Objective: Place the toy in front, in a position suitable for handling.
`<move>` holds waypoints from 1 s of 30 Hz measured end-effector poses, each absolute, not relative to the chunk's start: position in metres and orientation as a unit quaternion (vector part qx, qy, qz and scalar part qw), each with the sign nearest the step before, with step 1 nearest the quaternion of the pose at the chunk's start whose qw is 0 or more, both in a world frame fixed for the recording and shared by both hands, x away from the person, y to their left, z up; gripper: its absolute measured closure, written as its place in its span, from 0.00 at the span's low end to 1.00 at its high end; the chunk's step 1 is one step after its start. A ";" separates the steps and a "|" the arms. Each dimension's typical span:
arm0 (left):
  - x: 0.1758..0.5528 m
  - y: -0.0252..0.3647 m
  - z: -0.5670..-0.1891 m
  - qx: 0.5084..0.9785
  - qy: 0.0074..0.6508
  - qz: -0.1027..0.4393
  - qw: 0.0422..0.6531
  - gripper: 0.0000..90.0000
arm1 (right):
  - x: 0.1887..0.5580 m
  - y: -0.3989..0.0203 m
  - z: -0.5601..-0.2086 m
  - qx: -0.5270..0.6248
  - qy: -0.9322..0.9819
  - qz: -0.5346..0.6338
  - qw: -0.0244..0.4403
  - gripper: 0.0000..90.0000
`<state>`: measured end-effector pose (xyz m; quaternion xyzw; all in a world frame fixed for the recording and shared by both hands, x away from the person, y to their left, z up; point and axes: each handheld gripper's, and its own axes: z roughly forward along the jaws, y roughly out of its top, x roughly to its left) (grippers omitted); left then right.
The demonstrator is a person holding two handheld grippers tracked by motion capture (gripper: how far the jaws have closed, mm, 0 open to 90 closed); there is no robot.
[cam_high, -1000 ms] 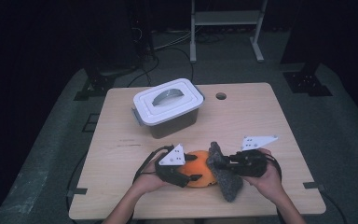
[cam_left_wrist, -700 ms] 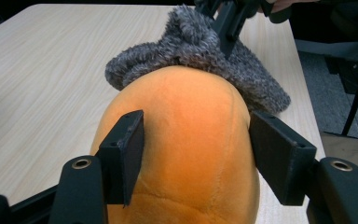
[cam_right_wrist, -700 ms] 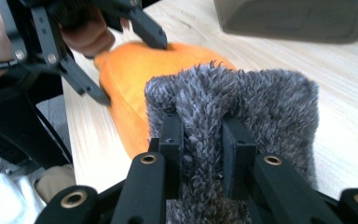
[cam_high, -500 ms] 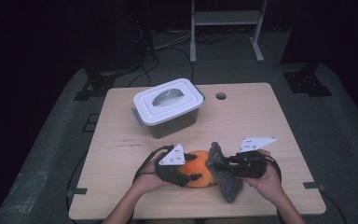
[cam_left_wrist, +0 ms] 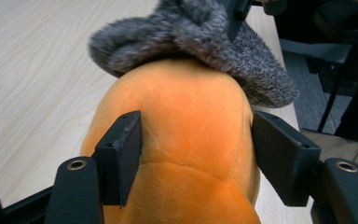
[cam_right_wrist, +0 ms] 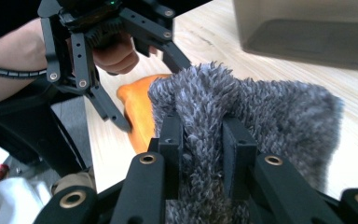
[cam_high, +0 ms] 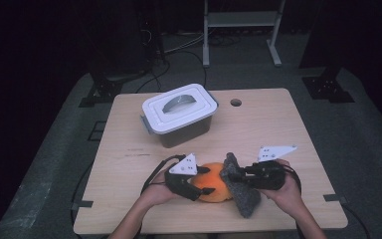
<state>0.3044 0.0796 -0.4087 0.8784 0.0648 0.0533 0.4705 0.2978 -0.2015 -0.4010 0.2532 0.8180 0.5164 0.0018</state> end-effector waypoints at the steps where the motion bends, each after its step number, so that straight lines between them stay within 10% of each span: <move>1: 0.304 0.079 -0.407 0.878 0.065 0.057 0.470 0.34 | 0.297 -0.199 -0.401 0.249 0.823 0.511 0.004 0.80; 16: 0.307 0.085 -0.408 0.882 0.060 0.048 0.465 0.34 | 0.305 -0.220 -0.420 0.273 0.822 0.500 -0.021 0.79; 25: 0.308 0.081 -0.405 0.888 0.071 0.059 0.450 0.13 | 0.292 -0.195 -0.406 0.226 0.840 0.492 -0.010 0.79; 30: 0.307 0.081 -0.410 0.888 0.072 0.081 0.448 0.30 | 0.295 -0.197 -0.408 0.234 0.837 0.494 -0.006 0.79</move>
